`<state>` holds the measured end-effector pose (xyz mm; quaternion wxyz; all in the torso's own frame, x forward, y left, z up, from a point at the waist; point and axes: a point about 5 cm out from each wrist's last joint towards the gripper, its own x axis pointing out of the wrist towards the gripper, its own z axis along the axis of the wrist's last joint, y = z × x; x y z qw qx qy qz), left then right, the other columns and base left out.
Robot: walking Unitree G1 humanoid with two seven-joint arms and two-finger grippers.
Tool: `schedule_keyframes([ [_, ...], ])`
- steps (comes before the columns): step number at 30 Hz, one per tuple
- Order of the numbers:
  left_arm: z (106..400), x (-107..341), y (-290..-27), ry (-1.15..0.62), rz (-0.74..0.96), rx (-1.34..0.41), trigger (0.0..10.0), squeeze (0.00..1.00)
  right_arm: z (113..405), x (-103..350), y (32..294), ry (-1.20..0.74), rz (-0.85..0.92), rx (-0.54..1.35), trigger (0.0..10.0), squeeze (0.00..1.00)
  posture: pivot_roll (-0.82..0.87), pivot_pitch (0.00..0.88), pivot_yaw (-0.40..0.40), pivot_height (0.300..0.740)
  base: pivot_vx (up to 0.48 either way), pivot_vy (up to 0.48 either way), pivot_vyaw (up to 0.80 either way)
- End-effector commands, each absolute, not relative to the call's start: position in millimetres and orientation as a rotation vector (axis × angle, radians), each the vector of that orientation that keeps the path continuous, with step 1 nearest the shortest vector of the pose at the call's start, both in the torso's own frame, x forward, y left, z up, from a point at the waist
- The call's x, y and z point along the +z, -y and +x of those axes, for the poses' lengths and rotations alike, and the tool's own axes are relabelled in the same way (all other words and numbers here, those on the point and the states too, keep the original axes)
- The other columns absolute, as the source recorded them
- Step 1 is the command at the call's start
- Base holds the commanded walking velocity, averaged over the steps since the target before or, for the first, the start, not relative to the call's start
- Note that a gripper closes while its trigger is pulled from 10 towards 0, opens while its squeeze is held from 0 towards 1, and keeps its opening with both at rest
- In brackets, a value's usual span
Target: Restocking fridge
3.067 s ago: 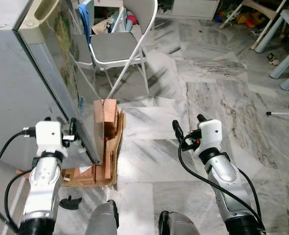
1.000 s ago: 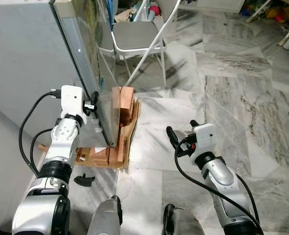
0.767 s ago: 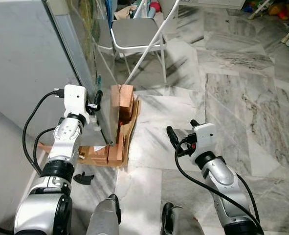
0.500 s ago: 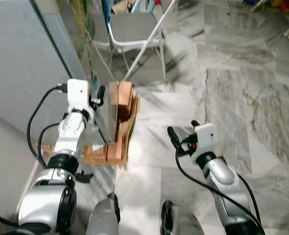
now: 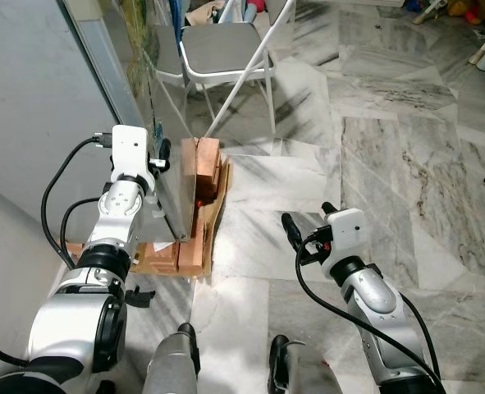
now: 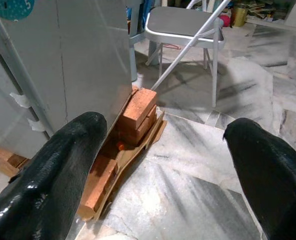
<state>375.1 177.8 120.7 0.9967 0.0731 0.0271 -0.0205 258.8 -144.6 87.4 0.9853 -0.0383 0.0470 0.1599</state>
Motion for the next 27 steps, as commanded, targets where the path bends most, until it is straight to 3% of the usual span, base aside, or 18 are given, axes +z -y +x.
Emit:
schedule_keyframes([
  [1, 373.3, 115.3, -182.0, -0.085, 0.178, -0.045, 10.0, 0.0, 256.9, 87.3, 143.3, -0.103, -0.075, 0.325, 10.0, 0.0, 0.01, 0.182, 0.001, 0.74, 0.0, 0.0, 0.0],
  [9, 377.9, 124.0, -189.7, -0.073, 0.197, -0.002, 10.0, 0.0, 257.7, 87.0, 143.3, -0.106, -0.076, 0.327, 10.0, 0.0, 0.01, 0.181, 0.001, 0.74, 0.0, 0.0, 0.0],
  [18, 388.8, 144.0, -177.3, -0.021, 0.225, -0.047, 10.0, 0.0, 254.2, 85.9, 140.2, -0.139, -0.051, 0.383, 10.0, 0.0, 0.01, 0.174, -0.002, 0.74, 0.0, 0.0, 0.0],
  [21, 391.4, 156.8, -143.8, 0.064, 0.245, -0.209, 10.0, 0.0, 241.6, 75.2, 144.4, -0.256, -0.12, 0.475, 10.0, 0.0, 0.01, 0.171, -0.005, 0.74, 0.0, 0.0, 0.0],
  [23, 383.6, 168.5, -90.6, 0.175, 0.262, -0.468, 10.0, 0.0, 227.2, 58.3, 154.8, -0.407, -0.148, 0.531, 10.0, 0.0, 0.02, 0.168, -0.009, 0.74, 0.0, 0.0, 0.0],
  [27, 356.1, 185.5, -18.0, 0.307, 0.206, -0.79, 10.0, 0.0, 220.3, 48.3, 161.3, -0.49, -0.133, 0.538, 10.0, 0.0, 0.03, 0.159, -0.008, 0.74, 0.0, 0.0, 0.0],
])
